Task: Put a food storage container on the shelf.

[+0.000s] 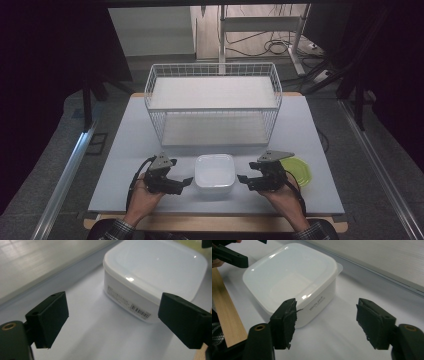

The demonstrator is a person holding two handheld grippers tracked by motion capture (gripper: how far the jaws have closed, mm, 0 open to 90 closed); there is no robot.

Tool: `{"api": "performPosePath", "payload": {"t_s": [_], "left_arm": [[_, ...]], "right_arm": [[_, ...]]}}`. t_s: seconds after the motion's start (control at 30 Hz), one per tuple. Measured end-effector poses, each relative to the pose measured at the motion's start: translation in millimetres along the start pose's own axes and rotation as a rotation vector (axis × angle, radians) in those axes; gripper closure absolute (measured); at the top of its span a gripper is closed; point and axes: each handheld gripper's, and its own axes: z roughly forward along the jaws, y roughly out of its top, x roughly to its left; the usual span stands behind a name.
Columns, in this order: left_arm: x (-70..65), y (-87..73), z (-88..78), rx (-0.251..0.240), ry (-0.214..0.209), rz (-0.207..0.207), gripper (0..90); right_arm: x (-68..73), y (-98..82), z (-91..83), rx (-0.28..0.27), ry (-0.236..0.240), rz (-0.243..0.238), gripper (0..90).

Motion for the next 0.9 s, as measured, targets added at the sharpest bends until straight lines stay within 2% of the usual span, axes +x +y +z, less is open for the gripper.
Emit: {"api": "performPosePath", "payload": {"t_s": [0.13,0.23,0.3,0.47,0.6,0.67,0.83,0.9], "left_arm": [[-0.3,1.5,-0.6,-0.040,-0.018,0.012,6.9],[-2.1,5.2,0.6,-0.024,-0.040,-0.013,7.2],[-3.4,6.8,1.3,-0.020,-0.042,-0.015,7.3],[-12.5,14.8,6.2,0.019,-0.055,0.015,4.4],[-16.7,18.5,8.8,0.014,-0.076,0.021,4.3],[-18.8,20.4,12.3,0.022,-0.072,0.025,6.3],[-16.8,21.3,22.0,0.038,-0.105,-0.002,8.0],[-14.1,20.8,26.0,0.042,-0.137,-0.032,7.3]], "right_arm": [[1.4,1.5,0.4,-0.018,0.018,0.000,28.1],[2.4,3.1,2.0,-0.028,0.034,0.000,26.5],[3.2,3.7,2.9,-0.027,0.035,0.001,25.9],[7.0,8.1,10.3,0.004,0.053,0.022,23.3],[8.1,12.1,11.4,0.006,0.058,0.038,23.2],[7.5,14.6,13.8,0.015,0.078,0.050,23.1],[3.5,18.1,25.1,0.027,0.115,0.086,23.1],[2.8,19.2,30.1,0.037,0.124,0.096,23.1]]}}
